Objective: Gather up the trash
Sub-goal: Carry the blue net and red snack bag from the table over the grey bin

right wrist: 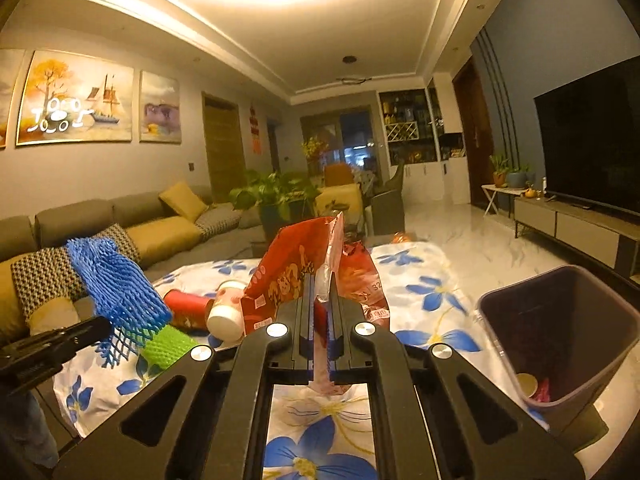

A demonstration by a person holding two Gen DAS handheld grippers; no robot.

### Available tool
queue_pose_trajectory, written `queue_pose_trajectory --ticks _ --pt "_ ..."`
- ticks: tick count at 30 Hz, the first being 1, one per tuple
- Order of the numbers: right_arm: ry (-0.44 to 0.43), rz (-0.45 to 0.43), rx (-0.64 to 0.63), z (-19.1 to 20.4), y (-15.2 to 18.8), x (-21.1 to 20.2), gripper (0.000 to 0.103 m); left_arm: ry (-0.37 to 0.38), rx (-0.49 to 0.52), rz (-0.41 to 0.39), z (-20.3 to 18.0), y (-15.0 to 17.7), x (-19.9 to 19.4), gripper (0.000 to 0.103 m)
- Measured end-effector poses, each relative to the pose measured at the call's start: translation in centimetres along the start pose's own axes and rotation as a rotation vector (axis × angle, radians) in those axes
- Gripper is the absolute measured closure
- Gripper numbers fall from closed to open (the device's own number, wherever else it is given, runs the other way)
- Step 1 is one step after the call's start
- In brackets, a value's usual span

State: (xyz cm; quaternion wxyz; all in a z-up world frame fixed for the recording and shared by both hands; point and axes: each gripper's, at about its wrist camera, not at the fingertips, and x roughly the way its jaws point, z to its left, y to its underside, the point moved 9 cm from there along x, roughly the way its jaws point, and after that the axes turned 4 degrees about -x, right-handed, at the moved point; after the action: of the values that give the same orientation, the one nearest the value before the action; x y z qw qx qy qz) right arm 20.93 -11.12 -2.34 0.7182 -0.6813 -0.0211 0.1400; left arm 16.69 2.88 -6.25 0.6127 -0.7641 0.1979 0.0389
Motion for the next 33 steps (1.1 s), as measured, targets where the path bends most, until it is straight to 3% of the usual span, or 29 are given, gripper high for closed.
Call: queue_pose_trajectory --ticks 13,20,33 --pt "0.156 -0.076 0.02 -5.9 -2.3 -3.9 0.097 0.081 0.088 -0.024 -6.2 -2.1 2.2 0.097" --pt "0.306 -0.132 0.056 -11.9 -3.5 -6.7 0.097 0.185 0.15 -0.049 -12.9 -3.8 4.8 0.097" --pt "0.535 -0.174 0.098 -20.0 -3.6 -9.7 0.097 0.367 0.221 -0.019 -24.0 -2.4 10.3 0.097"
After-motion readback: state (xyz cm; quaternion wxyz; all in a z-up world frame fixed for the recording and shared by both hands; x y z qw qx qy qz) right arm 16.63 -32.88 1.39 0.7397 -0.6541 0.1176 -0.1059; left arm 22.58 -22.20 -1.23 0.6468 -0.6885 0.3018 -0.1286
